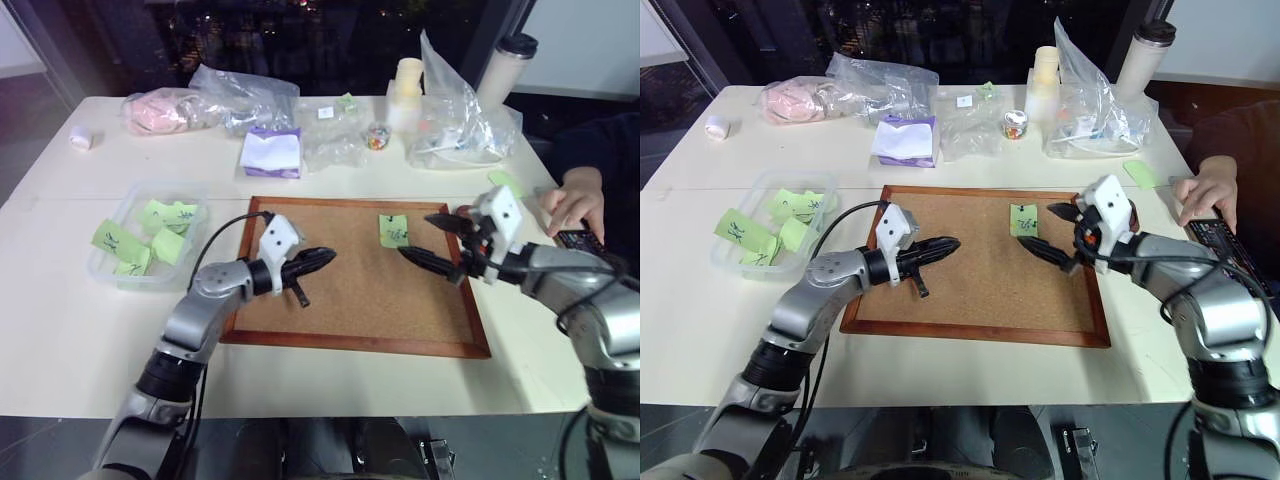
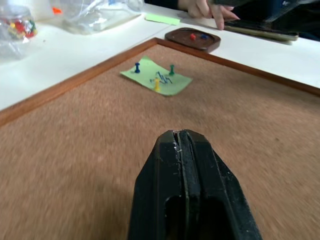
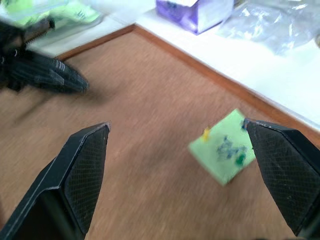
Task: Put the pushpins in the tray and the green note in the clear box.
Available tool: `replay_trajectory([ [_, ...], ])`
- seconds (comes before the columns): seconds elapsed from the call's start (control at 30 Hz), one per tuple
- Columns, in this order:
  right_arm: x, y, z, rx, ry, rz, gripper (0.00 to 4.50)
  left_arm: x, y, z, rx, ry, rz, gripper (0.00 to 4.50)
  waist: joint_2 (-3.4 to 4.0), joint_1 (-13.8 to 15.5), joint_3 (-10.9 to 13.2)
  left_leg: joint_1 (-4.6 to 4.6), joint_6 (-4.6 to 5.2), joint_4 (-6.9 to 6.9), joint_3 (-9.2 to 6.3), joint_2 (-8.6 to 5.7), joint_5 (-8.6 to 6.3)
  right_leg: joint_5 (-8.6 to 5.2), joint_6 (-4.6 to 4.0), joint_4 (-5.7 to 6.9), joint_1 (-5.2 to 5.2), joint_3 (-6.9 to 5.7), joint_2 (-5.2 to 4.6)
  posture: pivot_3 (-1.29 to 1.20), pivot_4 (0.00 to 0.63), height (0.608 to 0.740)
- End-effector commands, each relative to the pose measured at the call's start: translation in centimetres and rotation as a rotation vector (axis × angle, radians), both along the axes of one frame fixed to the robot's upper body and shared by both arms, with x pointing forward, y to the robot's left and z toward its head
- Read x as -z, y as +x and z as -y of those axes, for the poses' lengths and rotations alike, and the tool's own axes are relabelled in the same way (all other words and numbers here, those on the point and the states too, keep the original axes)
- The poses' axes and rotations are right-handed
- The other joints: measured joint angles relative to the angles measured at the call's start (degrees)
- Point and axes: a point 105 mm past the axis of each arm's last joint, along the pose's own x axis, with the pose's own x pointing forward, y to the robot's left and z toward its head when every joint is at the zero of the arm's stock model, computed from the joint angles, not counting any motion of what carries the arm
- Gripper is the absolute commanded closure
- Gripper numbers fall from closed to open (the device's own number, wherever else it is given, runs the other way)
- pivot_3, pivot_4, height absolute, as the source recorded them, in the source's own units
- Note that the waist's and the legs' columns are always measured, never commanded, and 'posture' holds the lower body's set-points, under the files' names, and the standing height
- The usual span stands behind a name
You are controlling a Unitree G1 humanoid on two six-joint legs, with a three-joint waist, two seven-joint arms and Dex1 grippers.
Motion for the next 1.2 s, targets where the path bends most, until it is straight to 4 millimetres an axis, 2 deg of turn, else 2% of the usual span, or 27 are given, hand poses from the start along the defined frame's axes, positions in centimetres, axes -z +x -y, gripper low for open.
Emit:
replay_trajectory([
  [0.03, -0.2, 2.2, -0.3, 0.072, 0.019, 0.016, 0.00, 0.7, 0.6, 0.9, -0.021, 0.010, 0.017, 4.48, 0.00, -0.02, 0.00, -0.01, 0.00, -0.02, 0.01, 0.01, 0.00, 0.00, 0.00, 0.00, -0.02, 0.00, 0.01, 0.00, 0.150, 0.740],
  [0.13, 1.1, 5.1, -0.9, 0.141, -0.023, -0.014, 0.00, 1.9, 0.6, 1.4, -0.035, -0.001, -0.016, 4.48, 0.01, -0.18, -0.01, -0.02, -0.01, -0.03, 0.05, 0.02, 0.00, 0.00, 0.00, 0.01, -0.07, 0.03, 0.01, 0.00, 0.150, 0.740],
  [0.23, 1.4, 6.3, -1.2, 0.150, -0.029, -0.018, 0.76, 2.5, 0.8, 1.5, -0.053, 0.005, -0.025, 4.50, 0.02, 0.08, -0.01, -0.03, -0.02, -0.03, 0.08, 0.02, 0.01, 0.00, 0.00, 0.03, -0.11, 0.02, -0.02, 0.00, 0.150, 0.740],
  [0.3, 1.8, 6.8, -1.6, 0.141, -0.041, -0.020, 1.65, 2.6, 1.0, 1.5, -0.066, 0.010, -0.018, 4.50, 0.03, 0.11, -0.02, -0.04, -0.02, -0.03, 0.09, 0.01, 0.01, 0.00, 0.00, 0.02, -0.10, 0.02, -0.06, 0.00, 0.150, 0.740],
  [0.5, 2.7, 8.1, -1.6, 0.158, -0.063, -0.039, 1.65, 3.0, 0.9, 1.5, -0.077, 0.027, -0.007, 4.50, 0.05, -0.03, -0.03, -0.03, -0.03, -0.02, 0.10, -0.01, 0.02, 0.00, 0.01, 0.05, -0.08, 0.01, -0.09, 0.00, 0.150, 0.740],
  [0.87, 3.7, 8.5, -0.6, 0.166, -0.073, -0.061, 1.65, 4.2, 0.4, 1.2, -0.082, 0.050, -0.024, 4.50, 0.12, -0.16, -0.07, 0.00, -0.03, -0.03, 0.10, 0.00, 0.02, 0.00, 0.01, 0.05, -0.06, 0.01, -0.09, 0.00, 0.150, 0.740],
  [0.97, 3.9, 8.6, -0.6, 0.165, -0.079, -0.062, 2.52, 4.4, 0.4, 1.1, -0.086, 0.053, -0.029, 4.50, 0.13, -0.22, -0.08, 0.00, -0.03, -0.03, 0.11, 0.00, 0.02, 0.00, 0.01, 0.05, -0.06, 0.02, -0.09, 0.00, 0.150, 0.740],
  [1.1, 4.1, 8.7, -0.6, 0.167, -0.080, -0.067, 4.48, 5.1, 0.5, 0.7, -0.101, 0.074, -0.044, 4.50, 0.16, -0.21, -0.10, 0.01, -0.03, -0.03, 0.10, 0.00, 0.02, 0.00, 0.01, 0.05, -0.05, 0.02, -0.09, 0.00, 0.150, 0.740],
  [1.2, 4.1, 8.9, -0.8, 0.163, -0.079, -0.060, 4.48, 5.9, 0.6, 0.3, -0.114, 0.104, -0.055, 4.50, 0.21, -0.22, -0.13, 0.02, -0.03, -0.04, 0.10, 0.00, 0.02, 0.00, 0.01, 0.05, -0.04, 0.02, -0.09, 0.00, 0.150, 0.740],
])
